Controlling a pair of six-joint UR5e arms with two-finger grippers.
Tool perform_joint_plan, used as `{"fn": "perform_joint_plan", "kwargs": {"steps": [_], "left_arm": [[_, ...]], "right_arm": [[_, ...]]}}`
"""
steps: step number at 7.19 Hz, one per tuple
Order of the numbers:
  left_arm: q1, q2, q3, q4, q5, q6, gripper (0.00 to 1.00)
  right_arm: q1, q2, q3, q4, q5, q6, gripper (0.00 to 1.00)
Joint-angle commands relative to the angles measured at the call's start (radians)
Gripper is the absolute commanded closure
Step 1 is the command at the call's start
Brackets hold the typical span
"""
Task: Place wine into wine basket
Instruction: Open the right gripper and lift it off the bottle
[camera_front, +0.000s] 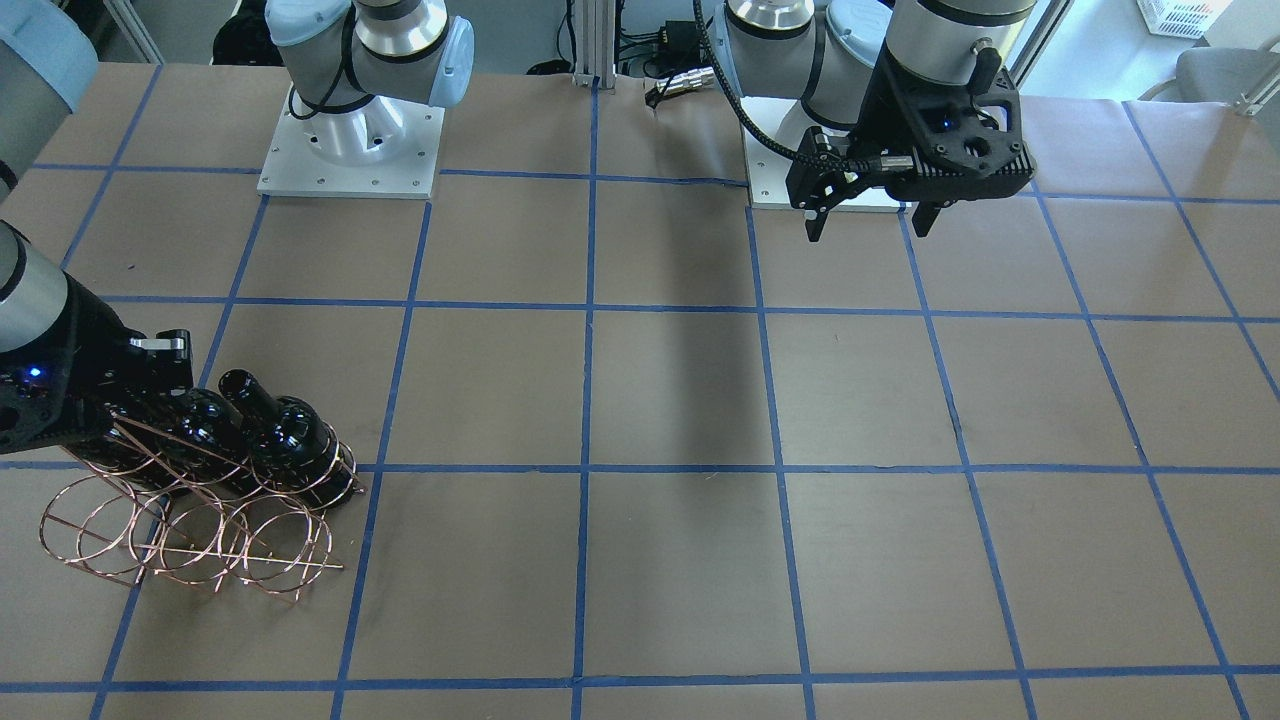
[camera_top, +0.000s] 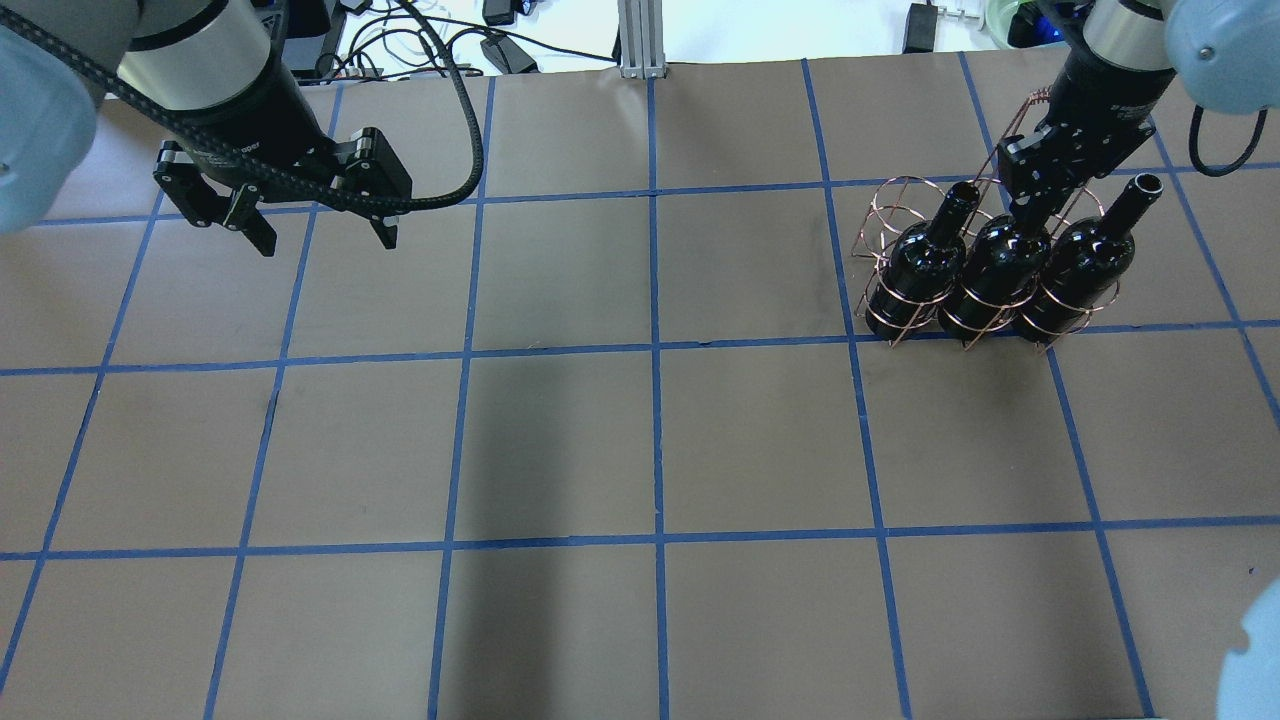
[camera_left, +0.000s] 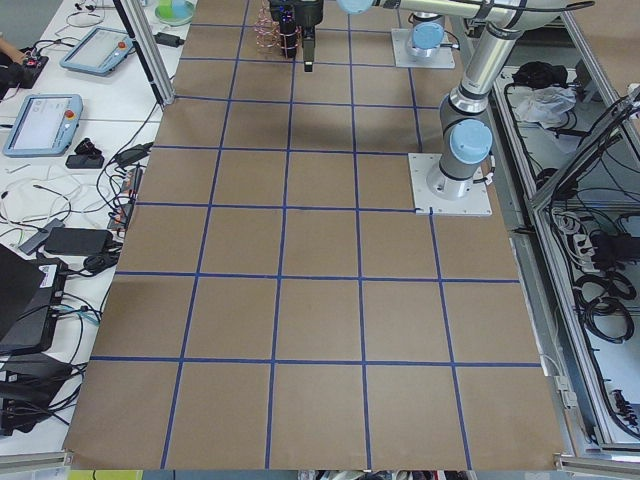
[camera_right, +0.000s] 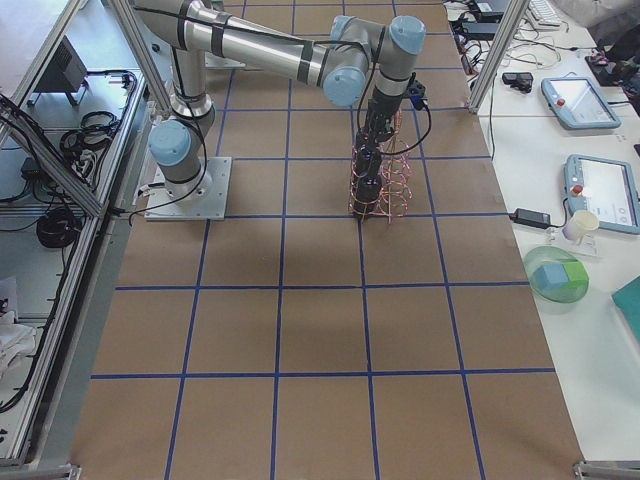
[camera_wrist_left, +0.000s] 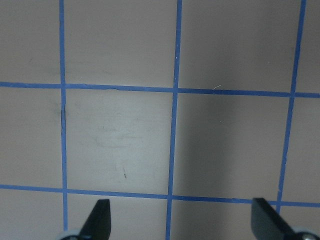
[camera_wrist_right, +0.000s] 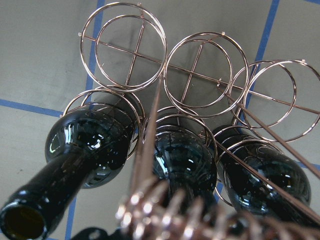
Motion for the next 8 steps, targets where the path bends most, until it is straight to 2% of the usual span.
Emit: {"fn": "perform_joint_plan", "kwargs": {"steps": [1,2,3,6,7,8], "left_arm": [[0.0,0.0,0.0,0.0,0.0,0.0,0.0],[0.0,0.002,0.0,0.001,0.0,0.0,0.0],[0.0,0.002,0.0,0.001,0.0,0.0,0.0],[0.0,0.003,0.0,0.001,0.002,0.0,0.0],[0.0,0.003,0.0,0.001,0.003,0.0,0.0],[0.0,0.003,0.0,0.001,0.003,0.002,0.0]], "right_arm": [[0.0,0.0,0.015,-0.011,-0.006,0.0,1.0],[0.0,-0.001,0.015,-0.012,-0.01,0.001,0.68],[0.0,-0.009,0.013,-0.009,-0.013,0.004,0.59],[0.002,-0.014,0.01,-0.009,-0.016,0.006,0.48],[0.002,-0.04,0.004,-0.006,-0.018,0.008,0.37],[0.002,-0.087,0.004,-0.005,-0.015,0.014,0.13]]}}
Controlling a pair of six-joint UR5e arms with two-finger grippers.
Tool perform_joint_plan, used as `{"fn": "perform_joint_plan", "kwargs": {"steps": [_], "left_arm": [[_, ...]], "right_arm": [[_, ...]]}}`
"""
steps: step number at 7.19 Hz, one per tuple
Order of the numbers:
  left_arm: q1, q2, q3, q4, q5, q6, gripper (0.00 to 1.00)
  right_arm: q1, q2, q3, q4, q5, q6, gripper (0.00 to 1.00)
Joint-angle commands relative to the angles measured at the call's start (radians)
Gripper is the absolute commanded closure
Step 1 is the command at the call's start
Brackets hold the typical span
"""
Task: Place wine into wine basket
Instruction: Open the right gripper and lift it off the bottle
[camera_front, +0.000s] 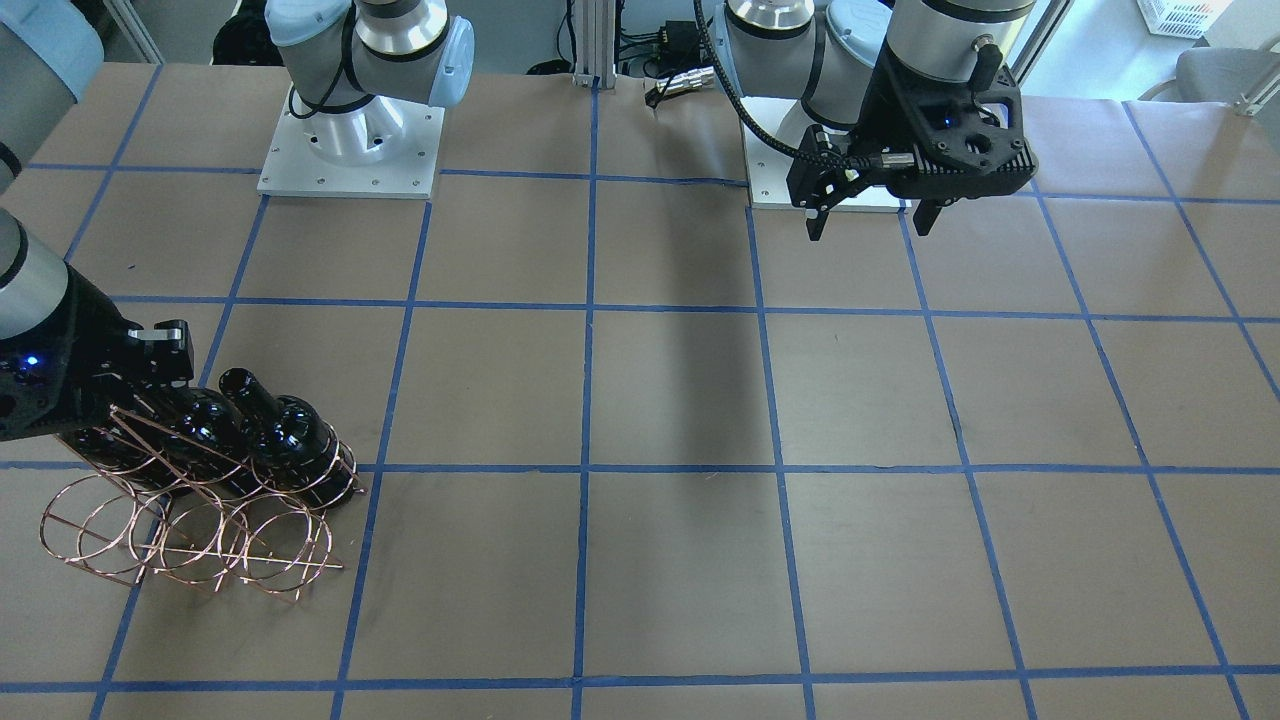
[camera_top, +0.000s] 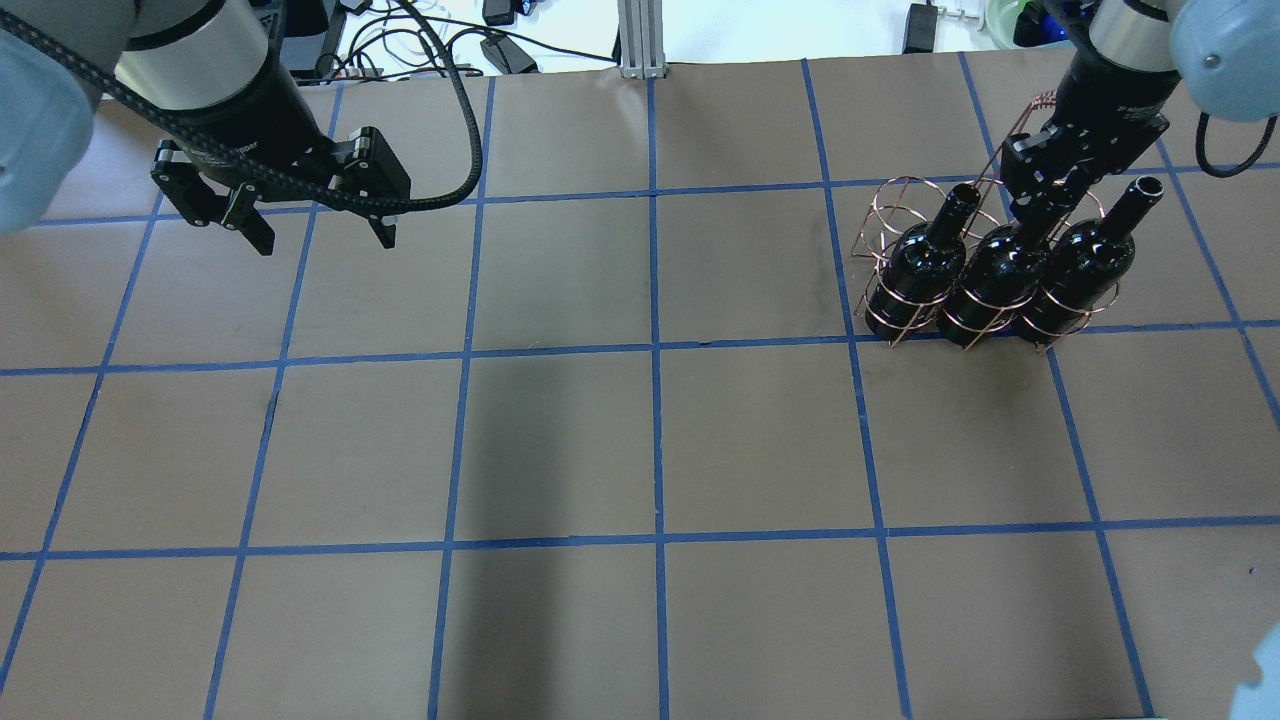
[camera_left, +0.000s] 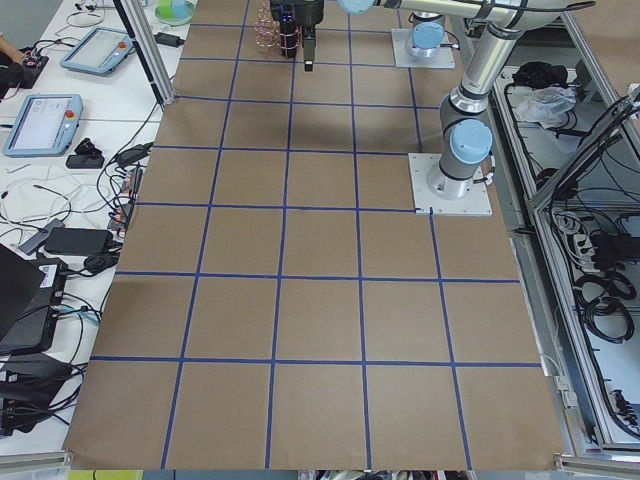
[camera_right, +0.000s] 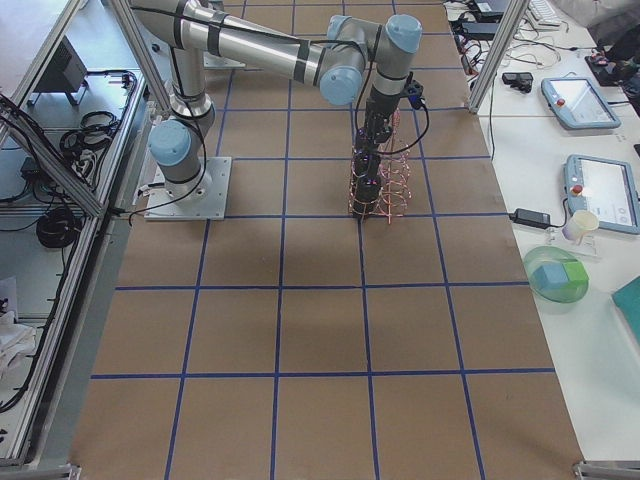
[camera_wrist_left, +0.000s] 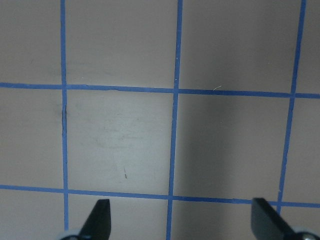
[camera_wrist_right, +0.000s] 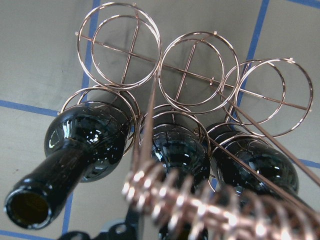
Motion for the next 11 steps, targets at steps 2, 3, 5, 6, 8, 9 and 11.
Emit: {"fn": "perform_joint_plan", "kwargs": {"steps": [2,3,5,6,8,9,11], "left_arm": [[0.0,0.0,0.0,0.0,0.001,0.001,0.0],[0.0,0.0,0.0,0.0,0.001,0.0,0.0],[0.0,0.002,0.0,0.0,0.002,0.001,0.0],[0.0,0.002,0.0,0.002,0.002,0.001,0.0],[0.0,0.002,0.0,0.002,0.002,0.001,0.0],[0.0,0.002,0.0,0.002,0.002,0.001,0.0],[0.0,0.002,0.0,0.0,0.002,0.001,0.0]], "right_arm": [[0.002,-0.131,-0.002,0.039,0.0,0.024,0.0],[0.008,-0.158,-0.001,0.044,0.017,0.084,0.0],[0.051,-0.228,0.005,0.066,0.015,0.19,0.0],[0.098,-0.234,0.007,0.089,0.017,0.3,0.0],[0.222,-0.221,0.007,0.079,0.017,0.419,0.0],[0.258,-0.219,0.007,0.079,0.02,0.422,0.0],[0.266,-0.219,0.007,0.082,0.02,0.436,0.0]]}}
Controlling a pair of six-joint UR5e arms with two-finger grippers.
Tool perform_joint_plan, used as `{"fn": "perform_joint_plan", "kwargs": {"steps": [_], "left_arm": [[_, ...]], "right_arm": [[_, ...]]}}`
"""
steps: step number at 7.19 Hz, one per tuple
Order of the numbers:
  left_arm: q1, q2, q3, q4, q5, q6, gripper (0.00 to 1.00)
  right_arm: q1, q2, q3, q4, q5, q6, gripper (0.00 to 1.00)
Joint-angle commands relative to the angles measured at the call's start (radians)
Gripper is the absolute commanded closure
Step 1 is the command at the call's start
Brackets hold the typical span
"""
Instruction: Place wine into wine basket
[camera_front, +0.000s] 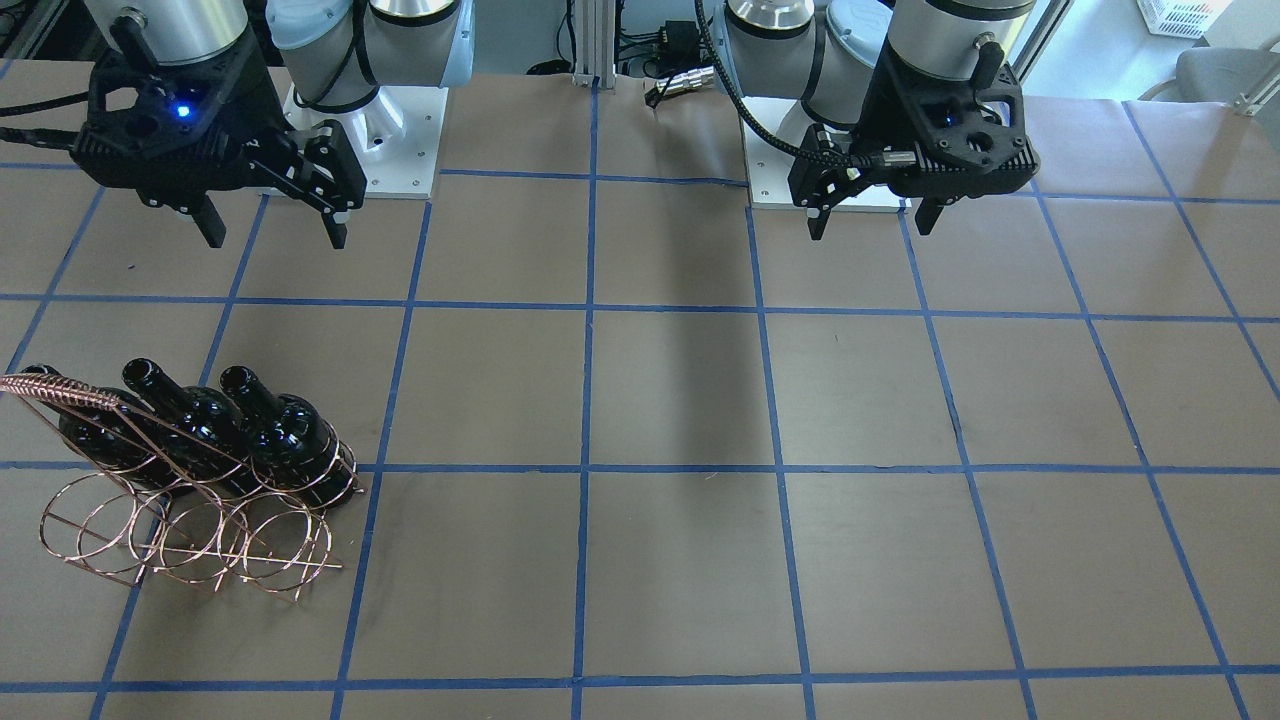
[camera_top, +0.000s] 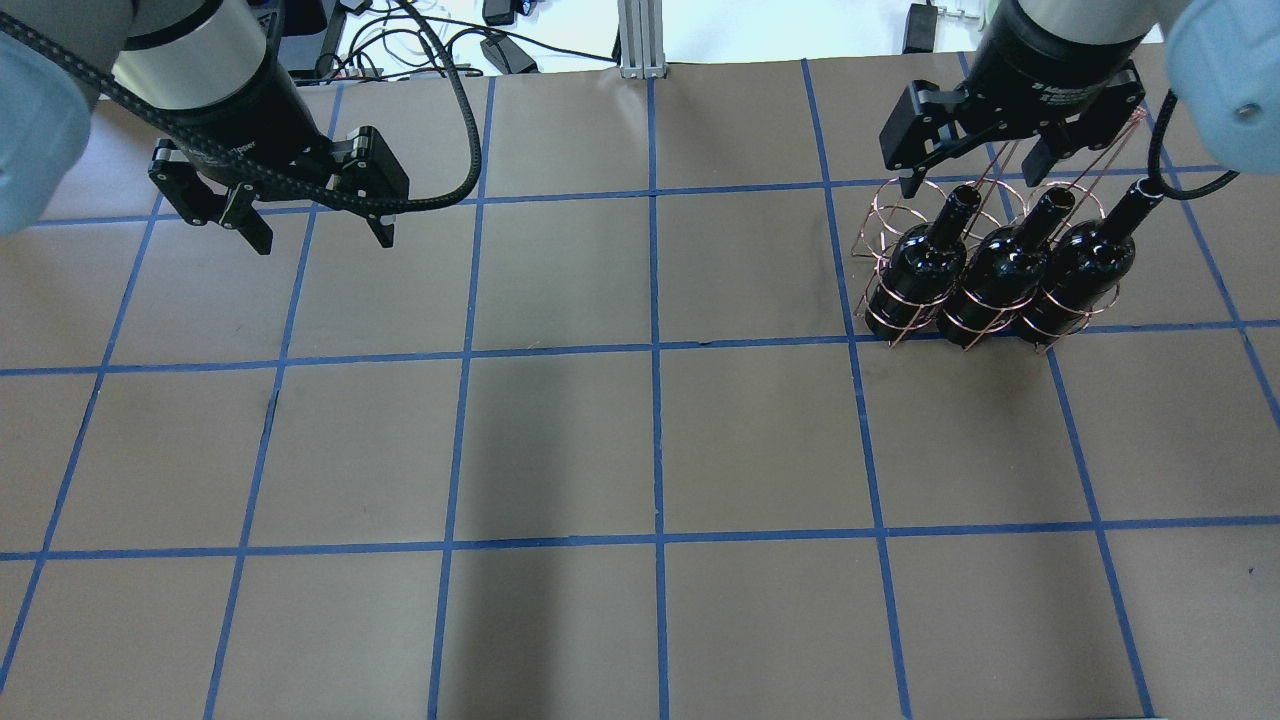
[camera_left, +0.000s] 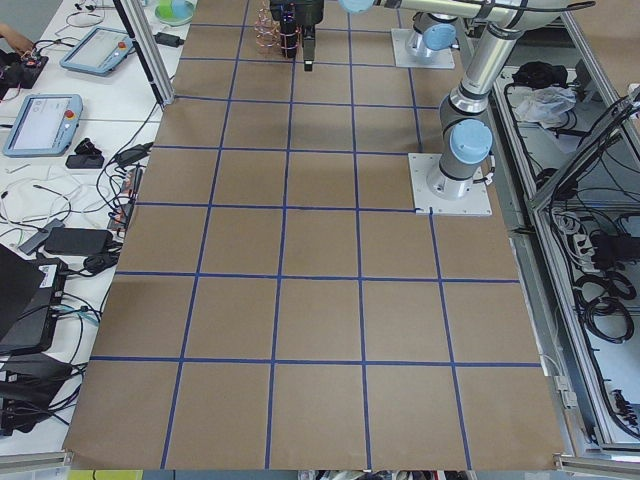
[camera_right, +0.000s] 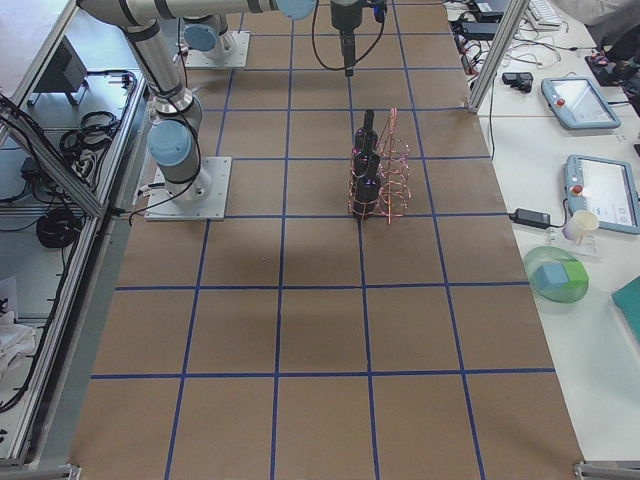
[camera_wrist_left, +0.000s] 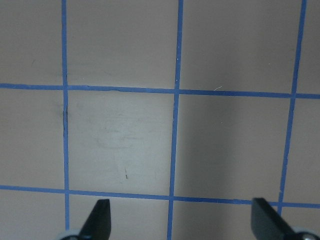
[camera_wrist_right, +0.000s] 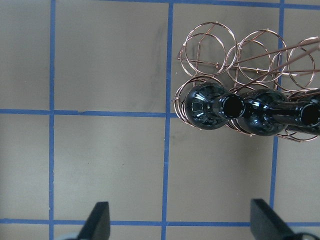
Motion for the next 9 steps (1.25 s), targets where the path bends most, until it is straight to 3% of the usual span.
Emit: {"fn": "perform_joint_plan", "kwargs": {"steps": [1,9], "left_arm": [[-0.001,0.001,0.0,-0.001,0.0,0.002,0.0],[-0.001,0.007,0.0,0.003,0.0,0.0,0.0]], "right_arm": [[0.011,0.001,0.0,0.0,0.0,0.009,0.0],[0.007,0.007,-0.003,-0.023,-0.003,0.009,0.0]]}}
